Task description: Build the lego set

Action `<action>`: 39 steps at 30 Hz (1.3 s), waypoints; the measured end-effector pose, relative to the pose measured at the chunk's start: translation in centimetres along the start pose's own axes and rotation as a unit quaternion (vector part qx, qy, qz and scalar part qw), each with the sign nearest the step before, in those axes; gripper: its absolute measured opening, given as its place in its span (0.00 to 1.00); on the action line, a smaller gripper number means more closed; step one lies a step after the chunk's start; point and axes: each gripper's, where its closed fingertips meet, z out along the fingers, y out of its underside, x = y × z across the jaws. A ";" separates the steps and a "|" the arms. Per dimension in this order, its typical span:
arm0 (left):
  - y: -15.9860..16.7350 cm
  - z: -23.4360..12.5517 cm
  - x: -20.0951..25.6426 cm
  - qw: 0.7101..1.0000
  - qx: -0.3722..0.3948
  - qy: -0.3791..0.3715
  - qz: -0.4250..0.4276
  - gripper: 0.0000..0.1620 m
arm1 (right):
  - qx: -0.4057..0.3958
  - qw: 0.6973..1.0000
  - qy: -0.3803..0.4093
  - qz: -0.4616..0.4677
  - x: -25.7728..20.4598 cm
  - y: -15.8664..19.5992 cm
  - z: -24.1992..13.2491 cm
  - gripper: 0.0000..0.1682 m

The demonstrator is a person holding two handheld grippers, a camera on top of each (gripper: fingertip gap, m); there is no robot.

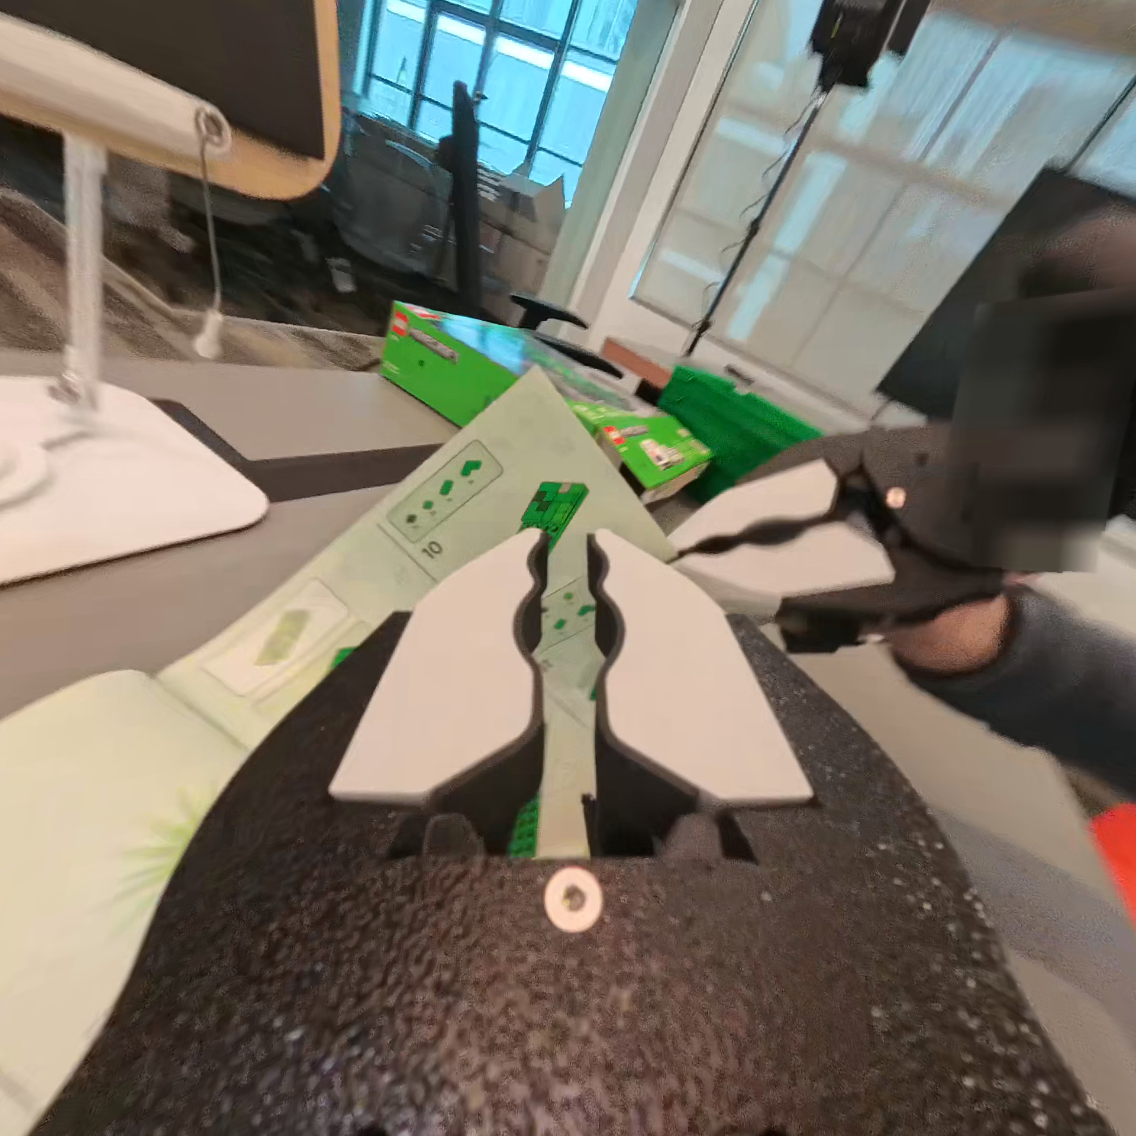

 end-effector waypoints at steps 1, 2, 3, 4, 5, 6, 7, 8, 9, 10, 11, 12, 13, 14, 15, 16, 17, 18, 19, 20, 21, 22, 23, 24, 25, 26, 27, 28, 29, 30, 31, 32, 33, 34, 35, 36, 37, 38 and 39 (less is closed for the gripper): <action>-0.2 0.0 0.1 1.000 0.005 0.018 -0.025 0.08 | 0.007 0.999 0.024 -0.033 -0.3 -0.3 -0.1 0.00; -0.3 -0.1 0.1 0.998 0.011 0.031 -0.045 0.09 | 0.014 0.997 0.048 -0.063 -0.5 -0.6 -0.2 0.00; -0.4 -0.1 0.1 0.997 0.016 0.040 -0.060 0.10 | 0.022 0.993 0.071 -0.090 -0.7 -0.9 -0.4 0.00; -0.5 -0.1 0.2 0.996 0.021 0.048 -0.072 0.11 | 0.027 0.989 0.092 -0.112 -0.8 -1.1 -0.5 0.00; -0.5 -0.1 0.3 0.995 0.025 0.055 -0.079 0.13 | 0.031 0.985 0.110 -0.131 -1.0 -1.3 -0.6 0.00; -0.6 -0.2 0.5 0.994 0.031 0.064 -0.086 0.14 | 0.032 0.981 0.124 -0.146 -1.1 -1.4 -0.6 0.00; -0.8 -0.2 0.8 0.992 0.039 0.075 -0.091 0.15 | 0.033 0.978 0.135 -0.157 -1.2 -1.5 -0.5 0.00; -1.0 -0.3 1.1 0.991 0.046 0.084 -0.094 0.16 | 0.034 0.974 0.147 -0.167 -1.3 -1.5 -0.5 0.00; -1.1 -0.3 1.3 0.991 0.050 0.087 -0.094 0.17 | 0.037 0.971 0.158 -0.175 -1.4 -1.7 -0.5 0.00; -1.1 -0.3 1.3 0.991 0.051 0.085 -0.092 0.19 | 0.041 0.968 0.169 -0.181 -1.4 -1.8 -0.6 0.00; -1.1 -0.3 1.4 0.991 0.050 0.083 -0.090 0.22 | 0.042 0.965 0.181 -0.187 -1.4 -1.9 -0.6 0.00; -1.1 -0.3 1.5 0.992 0.049 0.081 -0.089 0.24 | 0.044 0.961 0.191 -0.195 -1.4 -2.0 -0.6 0.00; -1.0 -0.3 1.5 0.992 0.051 0.078 -0.088 0.26 | 0.047 0.957 0.201 -0.203 -1.5 -2.1 -0.7 0.00; -1.1 -0.4 1.5 0.992 0.054 0.075 -0.090 0.27 | 0.049 0.953 0.211 -0.213 -1.6 -2.3 -0.7 0.00; -1.1 -0.4 1.5 0.992 0.057 0.070 -0.093 0.27 | 0.054 0.948 0.220 -0.225 -1.8 -2.4 -0.7 0.00; -1.1 -0.4 1.4 0.991 0.060 0.065 -0.097 0.28 | 0.058 0.943 0.228 -0.236 -2.0 -2.6 -0.7 0.00; -1.1 -0.5 1.3 0.991 0.064 0.062 -0.101 0.28 | 0.061 0.939 0.235 -0.245 -2.2 -2.7 -0.7 0.00; -1.2 -0.5 1.2 0.990 0.068 0.060 -0.105 0.27 | 0.063 0.936 0.238 -0.252 -2.4 -2.8 -0.7 0.00; -1.3 -0.6 1.1 0.990 0.071 0.058 -0.107 0.26 | 0.066 0.934 0.241 -0.257 -2.5 -2.9 -0.6 0.00; -1.3 -0.6 1.0 0.990 0.072 0.057 -0.108 0.24 | 0.072 0.932 0.243 -0.259 -2.7 -3.0 -0.7 0.00; -1.3 -0.7 0.9 0.990 0.072 0.058 -0.109 0.23 | 0.077 0.932 0.243 -0.258 -2.8 -3.2 -0.7 0.00; -1.3 -0.7 0.9 0.989 0.074 0.062 -0.111 0.21 | 0.080 0.933 0.242 -0.255 -2.8 -3.2 -0.8 0.00; -1.4 -0.8 0.9 0.988 0.076 0.068 -0.115 0.20 | 0.084 0.934 0.240 -0.251 -2.8 -3.3 -0.8 0.00; -1.4 -0.8 0.9 0.987 0.076 0.075 -0.119 0.19 | 0.088 0.936 0.238 -0.246 -2.7 -3.4 -0.9 0.00; -1.4 -0.8 1.0 0.986 0.077 0.081 -0.123 0.17 | 0.090 0.937 0.236 -0.241 -2.7 -3.4 -0.9 0.00; -1.4 -0.8 1.0 0.985 0.077 0.085 -0.126 0.16 | 0.091 0.938 0.235 -0.237 -2.6 -3.4 -0.9 0.00; -1.3 -0.8 1.0 0.985 0.077 0.087 -0.128 0.16 | 0.092 0.939 0.234 -0.234 -2.5 -3.4 -0.9 0.00; -1.3 -0.9 1.0 0.985 0.077 0.089 -0.128 0.15 | 0.093 0.940 0.233 -0.232 -2.5 -3.4 -0.9 0.00; -1.3 -0.9 1.0 0.984 0.078 0.091 -0.128 0.14 | 0.095 0.941 0.232 -0.230 -2.5 -3.5 -0.9 0.00; -1.4 -0.9 1.1 0.984 0.080 0.094 -0.128 0.13 | 0.096 0.941 0.230 -0.227 -2.6 -3.5 -0.9 0.00; -1.5 -0.9 1.1 0.984 0.081 0.097 -0.126 0.13 | 0.098 0.943 0.228 -0.223 -2.6 -3.5 -1.0 0.00; -1.6 -1.0 1.2 0.984 0.082 0.099 -0.125 0.13 | 0.099 0.944 0.226 -0.218 -2.5 -3.5 -1.0 0.00; -1.6 -1.0 1.2 0.984 0.083 0.100 -0.123 0.12 | 0.101 0.946 0.224 -0.214 -2.5 -3.5 -1.0 0.00; -1.7 -1.0 1.2 0.984 0.084 0.102 -0.123 0.12 | 0.102 0.947 0.223 -0.210 -2.4 -3.5 -1.0 0.00; -1.8 -1.0 1.2 0.983 0.085 0.104 -0.123 0.11 | 0.103 0.948 0.222 -0.206 -2.3 -3.5 -1.0 0.00; -1.8 -1.1 1.2 0.983 0.086 0.105 -0.124 0.11 | 0.103 0.948 0.221 -0.203 -2.3 -3.5 -1.0 0.00; -1.9 -1.1 1.2 0.983 0.087 0.107 -0.125 0.11 | 0.104 0.949 0.220 -0.200 -2.2 -3.5 -1.1 0.00; -1.9 -1.2 1.1 0.982 0.089 0.108 -0.126 0.11 | 0.104 0.950 0.219 -0.198 -2.2 -3.5 -1.0 0.00; -2.0 -1.2 1.1 0.982 0.090 0.110 -0.127 0.11 | 0.105 0.950 0.218 -0.196 -2.2 -3.5 -1.0 0.00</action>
